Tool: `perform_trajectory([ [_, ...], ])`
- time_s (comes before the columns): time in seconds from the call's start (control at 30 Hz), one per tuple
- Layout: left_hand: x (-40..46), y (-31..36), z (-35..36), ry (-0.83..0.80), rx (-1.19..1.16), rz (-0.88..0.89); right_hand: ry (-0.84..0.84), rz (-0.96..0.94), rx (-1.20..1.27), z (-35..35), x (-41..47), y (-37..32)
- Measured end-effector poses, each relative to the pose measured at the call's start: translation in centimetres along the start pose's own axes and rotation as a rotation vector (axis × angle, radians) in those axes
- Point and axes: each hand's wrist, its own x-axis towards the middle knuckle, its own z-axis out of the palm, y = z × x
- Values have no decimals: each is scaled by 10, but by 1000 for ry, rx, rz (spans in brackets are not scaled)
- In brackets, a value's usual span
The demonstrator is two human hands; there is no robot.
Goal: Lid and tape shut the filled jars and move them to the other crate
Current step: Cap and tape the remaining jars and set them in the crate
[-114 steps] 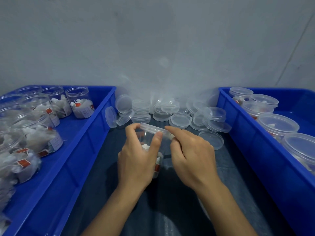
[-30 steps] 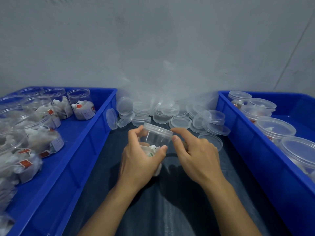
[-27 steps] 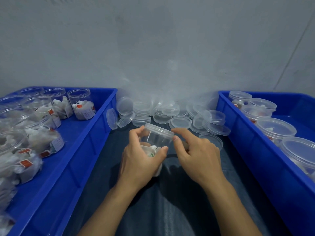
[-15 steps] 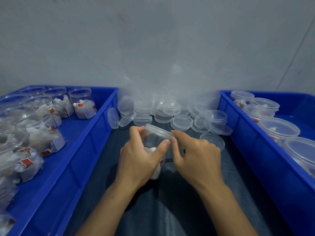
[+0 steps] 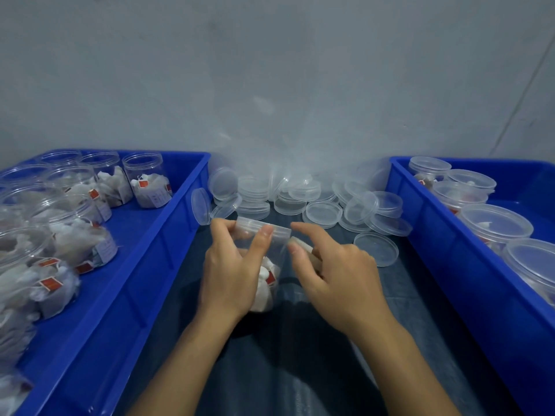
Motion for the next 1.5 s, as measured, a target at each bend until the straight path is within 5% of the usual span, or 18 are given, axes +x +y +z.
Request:
perform_trajectory([
  [0.13, -1, 0, 1, -9, -4, 9, 116, -9, -78, -1, 0, 5],
  [0.7, -1, -1, -2, -104, -134, -67, 148, 31, -81, 8, 0, 17],
  [0.93, -3, 8, 1, -41, 265, 48, 235, -8, -81, 7, -2, 8],
  [1.3, -3, 6, 0, -55, 212, 20, -22, 1, 51, 3, -1, 3],
  [1.5, 1, 1, -4, -39, 111, -2, 55, -69, -16, 2, 0, 6],
])
